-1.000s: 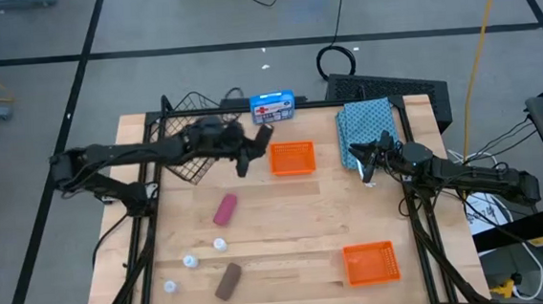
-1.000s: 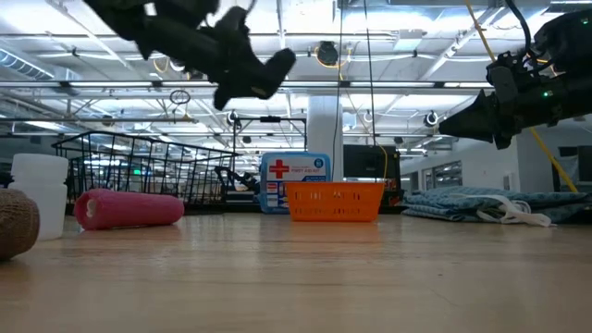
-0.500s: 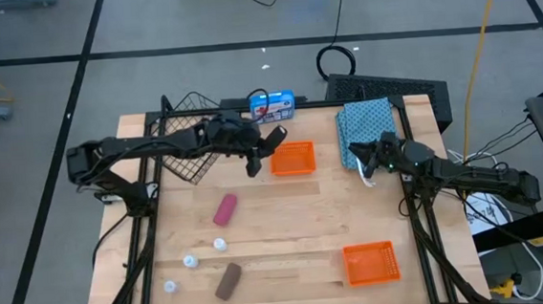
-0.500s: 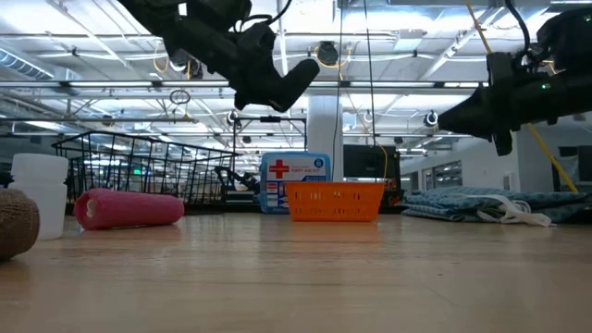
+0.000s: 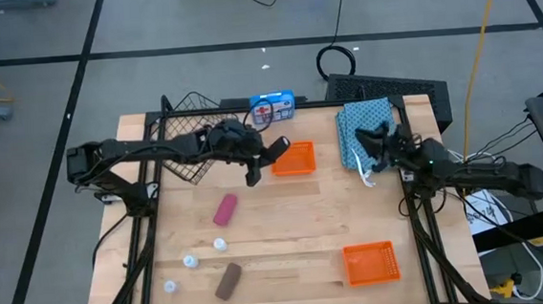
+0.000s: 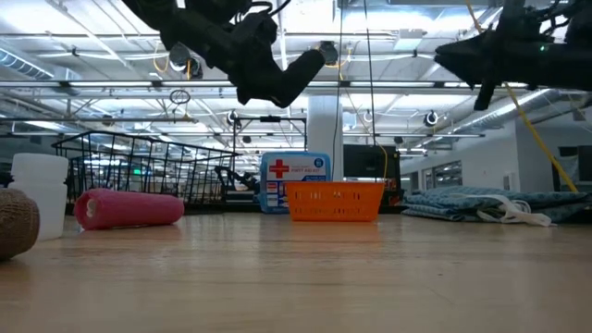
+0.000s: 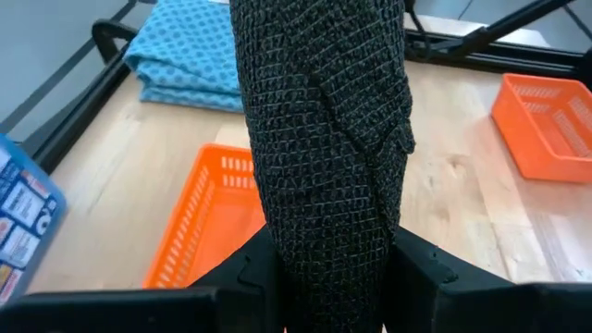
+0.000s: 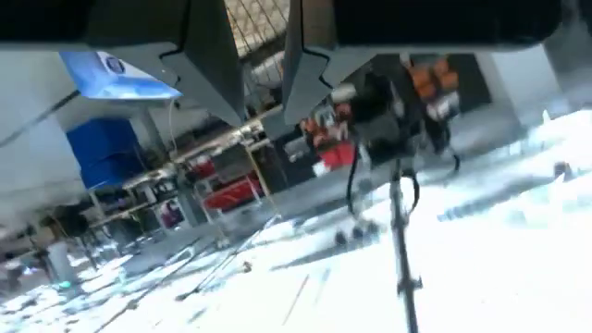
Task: Pick & place medical supplies in basket/bin
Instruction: Put the black bandage into the bottom orange bin
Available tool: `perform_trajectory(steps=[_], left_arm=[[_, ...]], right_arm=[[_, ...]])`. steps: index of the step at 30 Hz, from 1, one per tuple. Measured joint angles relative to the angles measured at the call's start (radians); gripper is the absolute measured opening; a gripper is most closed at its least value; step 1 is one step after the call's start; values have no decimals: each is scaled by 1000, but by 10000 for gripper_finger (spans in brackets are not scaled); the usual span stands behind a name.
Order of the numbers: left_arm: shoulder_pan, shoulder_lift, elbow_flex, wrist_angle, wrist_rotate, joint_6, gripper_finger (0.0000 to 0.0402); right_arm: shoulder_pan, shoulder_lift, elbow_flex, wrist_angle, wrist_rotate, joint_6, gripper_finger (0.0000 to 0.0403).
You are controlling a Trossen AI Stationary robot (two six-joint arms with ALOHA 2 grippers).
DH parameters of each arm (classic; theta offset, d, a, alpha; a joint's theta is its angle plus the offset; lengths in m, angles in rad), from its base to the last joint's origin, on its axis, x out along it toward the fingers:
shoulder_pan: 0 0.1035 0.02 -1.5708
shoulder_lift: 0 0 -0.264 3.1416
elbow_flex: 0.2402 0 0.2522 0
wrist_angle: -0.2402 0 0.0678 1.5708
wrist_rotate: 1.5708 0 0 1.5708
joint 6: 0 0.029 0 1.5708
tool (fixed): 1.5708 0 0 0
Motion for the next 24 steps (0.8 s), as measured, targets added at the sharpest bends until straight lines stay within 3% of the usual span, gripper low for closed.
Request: perform_trajectory(steps=[6,11,17,24], left_arm=[[-21,0,0,-8,-34,-7,129],[-41,0,0,-42,-34,-8,129],[-67,0,-1,-82,-34,-9,129],[-97,0,-3,-103,-36,19,129]], right_arm=[[0,251,211,-105,-29,-70,71],[1,480,413,-235,-145,-171,88],[30,715,593,-301,-284,-244,173],[92,916,675,-242,-291,-282,275]])
